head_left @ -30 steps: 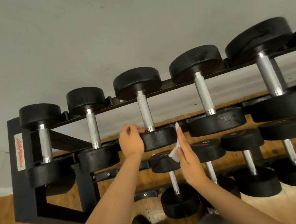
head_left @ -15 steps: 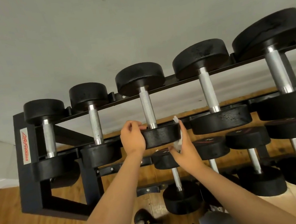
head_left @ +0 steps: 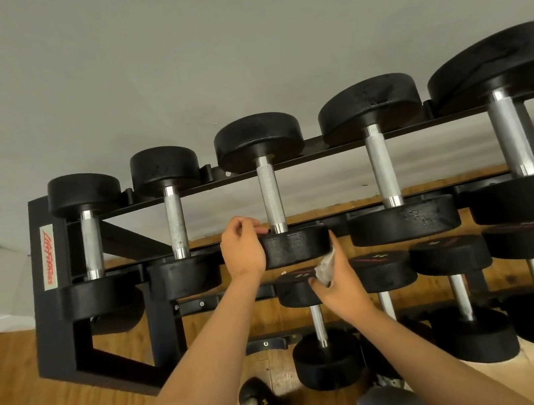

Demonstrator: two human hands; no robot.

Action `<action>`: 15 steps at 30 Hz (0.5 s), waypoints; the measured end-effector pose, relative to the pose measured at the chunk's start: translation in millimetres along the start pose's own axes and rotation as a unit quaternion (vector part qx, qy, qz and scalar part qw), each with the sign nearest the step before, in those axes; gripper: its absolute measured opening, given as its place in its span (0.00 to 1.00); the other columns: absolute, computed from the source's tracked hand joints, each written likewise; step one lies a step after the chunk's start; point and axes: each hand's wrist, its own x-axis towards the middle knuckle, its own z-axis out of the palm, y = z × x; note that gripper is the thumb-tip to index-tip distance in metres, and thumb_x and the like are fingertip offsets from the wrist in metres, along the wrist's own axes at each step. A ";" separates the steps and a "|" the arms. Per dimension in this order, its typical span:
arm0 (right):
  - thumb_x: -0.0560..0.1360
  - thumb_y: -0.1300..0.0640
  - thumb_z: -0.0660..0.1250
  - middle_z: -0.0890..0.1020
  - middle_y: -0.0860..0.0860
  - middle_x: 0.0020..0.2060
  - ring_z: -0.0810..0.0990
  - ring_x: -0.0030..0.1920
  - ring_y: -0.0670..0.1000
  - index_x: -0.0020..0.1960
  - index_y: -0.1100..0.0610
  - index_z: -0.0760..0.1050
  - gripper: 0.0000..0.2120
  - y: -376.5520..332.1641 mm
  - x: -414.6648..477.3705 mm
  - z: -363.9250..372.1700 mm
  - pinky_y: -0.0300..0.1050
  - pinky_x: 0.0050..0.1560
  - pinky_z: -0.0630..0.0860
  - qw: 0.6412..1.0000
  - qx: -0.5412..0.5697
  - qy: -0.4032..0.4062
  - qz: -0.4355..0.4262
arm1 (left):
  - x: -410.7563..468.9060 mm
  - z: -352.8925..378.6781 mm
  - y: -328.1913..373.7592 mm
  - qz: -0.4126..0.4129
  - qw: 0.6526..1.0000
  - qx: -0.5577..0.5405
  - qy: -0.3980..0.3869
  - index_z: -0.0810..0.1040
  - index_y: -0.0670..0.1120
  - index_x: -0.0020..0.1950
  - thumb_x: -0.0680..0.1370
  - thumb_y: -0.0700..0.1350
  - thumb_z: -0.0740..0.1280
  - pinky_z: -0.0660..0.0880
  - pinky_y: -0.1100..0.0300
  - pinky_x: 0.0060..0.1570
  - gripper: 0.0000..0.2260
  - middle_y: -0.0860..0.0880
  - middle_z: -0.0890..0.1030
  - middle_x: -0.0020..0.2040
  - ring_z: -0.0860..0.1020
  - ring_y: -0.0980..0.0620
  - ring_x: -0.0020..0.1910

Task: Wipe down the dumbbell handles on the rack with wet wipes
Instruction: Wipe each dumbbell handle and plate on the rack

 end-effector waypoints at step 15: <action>0.79 0.47 0.51 0.47 0.53 0.80 0.40 0.79 0.51 0.80 0.58 0.47 0.33 -77.1 -26.2 22.6 0.50 0.77 0.36 0.911 -0.303 0.062 -0.272 | 0.6 -4.8 -1.2 0.021 0.999 -0.012 -0.022 0.77 0.45 0.45 0.82 0.42 0.58 0.71 0.63 0.43 0.11 0.48 0.82 0.42 0.78 0.56 0.41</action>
